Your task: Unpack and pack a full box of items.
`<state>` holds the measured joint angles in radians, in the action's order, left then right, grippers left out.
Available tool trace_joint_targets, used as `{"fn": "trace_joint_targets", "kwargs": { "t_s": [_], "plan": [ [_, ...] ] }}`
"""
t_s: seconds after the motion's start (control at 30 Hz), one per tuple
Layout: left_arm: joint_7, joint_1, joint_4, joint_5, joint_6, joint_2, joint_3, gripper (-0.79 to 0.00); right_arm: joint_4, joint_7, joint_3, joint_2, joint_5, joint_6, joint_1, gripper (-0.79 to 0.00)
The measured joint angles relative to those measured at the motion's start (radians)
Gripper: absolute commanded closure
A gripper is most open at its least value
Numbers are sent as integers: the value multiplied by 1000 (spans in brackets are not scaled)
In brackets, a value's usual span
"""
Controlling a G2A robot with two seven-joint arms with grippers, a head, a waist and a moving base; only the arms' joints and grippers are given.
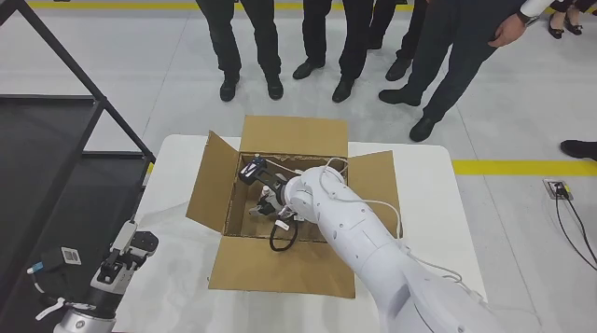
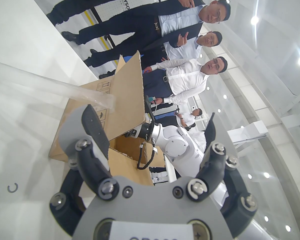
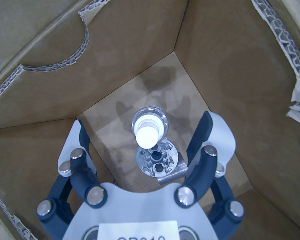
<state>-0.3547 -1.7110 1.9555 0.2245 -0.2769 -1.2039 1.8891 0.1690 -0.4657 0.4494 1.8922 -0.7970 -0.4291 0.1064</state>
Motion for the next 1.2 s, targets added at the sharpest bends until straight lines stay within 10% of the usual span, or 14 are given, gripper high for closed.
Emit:
{"fn": "trace_joint_targets", "kwargs": {
  "t_s": [0.53, 0.57, 0.6, 1.2],
  "plan": [
    [0, 0, 0, 0, 0, 0, 0, -785, 0, 0, 0, 0, 0, 0, 0, 0],
    [0, 0, 0, 0, 0, 0, 0, -785, 0, 0, 0, 0, 0, 0, 0, -302],
    [0, 0, 0, 0, 0, 0, 0, -785, 0, 0, 0, 0, 0, 0, 0, -785],
    [-2, 4, 11, -22, 6, -1, -11, -785, 41, 23, -4, -8, -37, 68, 30, -785]
  ]
}}
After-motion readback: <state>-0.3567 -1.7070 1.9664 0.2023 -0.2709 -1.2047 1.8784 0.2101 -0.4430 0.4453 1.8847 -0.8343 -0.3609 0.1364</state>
